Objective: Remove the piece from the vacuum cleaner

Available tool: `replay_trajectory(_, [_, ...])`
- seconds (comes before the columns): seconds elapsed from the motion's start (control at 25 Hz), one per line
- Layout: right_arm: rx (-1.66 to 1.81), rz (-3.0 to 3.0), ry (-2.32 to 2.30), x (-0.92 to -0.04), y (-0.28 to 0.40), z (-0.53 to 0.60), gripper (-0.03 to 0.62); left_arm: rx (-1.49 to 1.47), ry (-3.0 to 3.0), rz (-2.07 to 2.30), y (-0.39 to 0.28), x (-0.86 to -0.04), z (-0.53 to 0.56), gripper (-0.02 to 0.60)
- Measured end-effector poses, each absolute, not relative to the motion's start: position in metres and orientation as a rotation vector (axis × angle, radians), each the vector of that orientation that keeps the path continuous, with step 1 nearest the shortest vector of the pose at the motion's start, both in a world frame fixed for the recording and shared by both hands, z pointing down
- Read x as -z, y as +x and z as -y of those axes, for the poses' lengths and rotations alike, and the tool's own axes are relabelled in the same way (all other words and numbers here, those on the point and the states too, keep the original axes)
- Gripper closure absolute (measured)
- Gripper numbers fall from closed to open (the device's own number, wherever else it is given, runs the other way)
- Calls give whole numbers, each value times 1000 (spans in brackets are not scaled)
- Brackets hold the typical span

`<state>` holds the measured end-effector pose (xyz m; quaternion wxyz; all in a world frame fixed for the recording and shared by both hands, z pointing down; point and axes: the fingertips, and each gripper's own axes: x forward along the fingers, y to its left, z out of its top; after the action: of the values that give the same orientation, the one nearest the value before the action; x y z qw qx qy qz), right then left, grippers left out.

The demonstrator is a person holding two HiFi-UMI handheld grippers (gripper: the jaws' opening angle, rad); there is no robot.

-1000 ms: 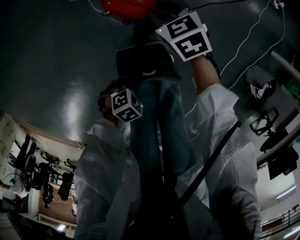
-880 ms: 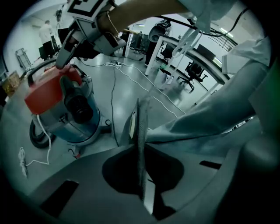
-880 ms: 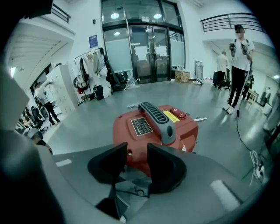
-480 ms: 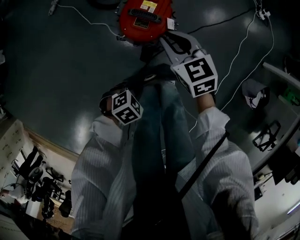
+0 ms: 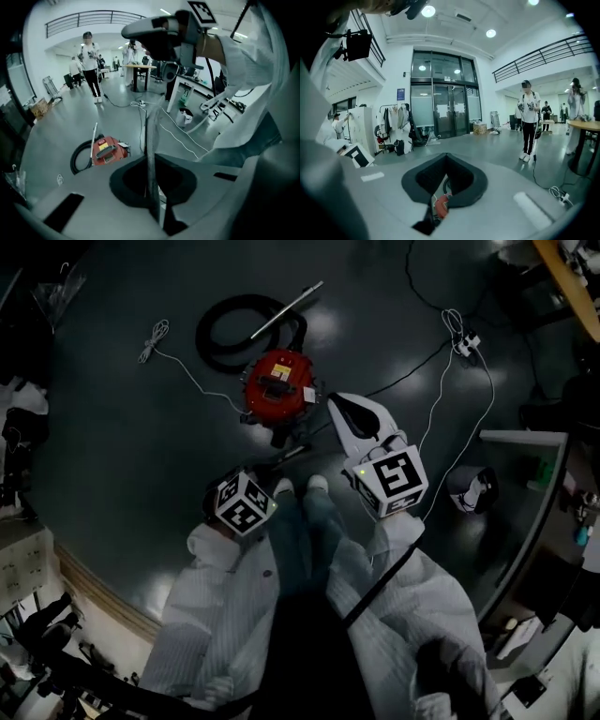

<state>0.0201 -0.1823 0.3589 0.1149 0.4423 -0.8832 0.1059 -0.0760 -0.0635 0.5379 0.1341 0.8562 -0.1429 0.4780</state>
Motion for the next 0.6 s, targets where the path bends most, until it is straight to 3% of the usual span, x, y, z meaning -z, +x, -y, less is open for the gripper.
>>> replay_trajectory(0.28, [-295, 2678, 1361, -276, 37, 125, 592, -1200, 2600, 679, -57, -409, 75, 571])
replay_trajectory(0.6, [-230, 2712, 1355, -250, 44, 93, 594, -1072, 2609, 858, -51, -359, 72, 571])
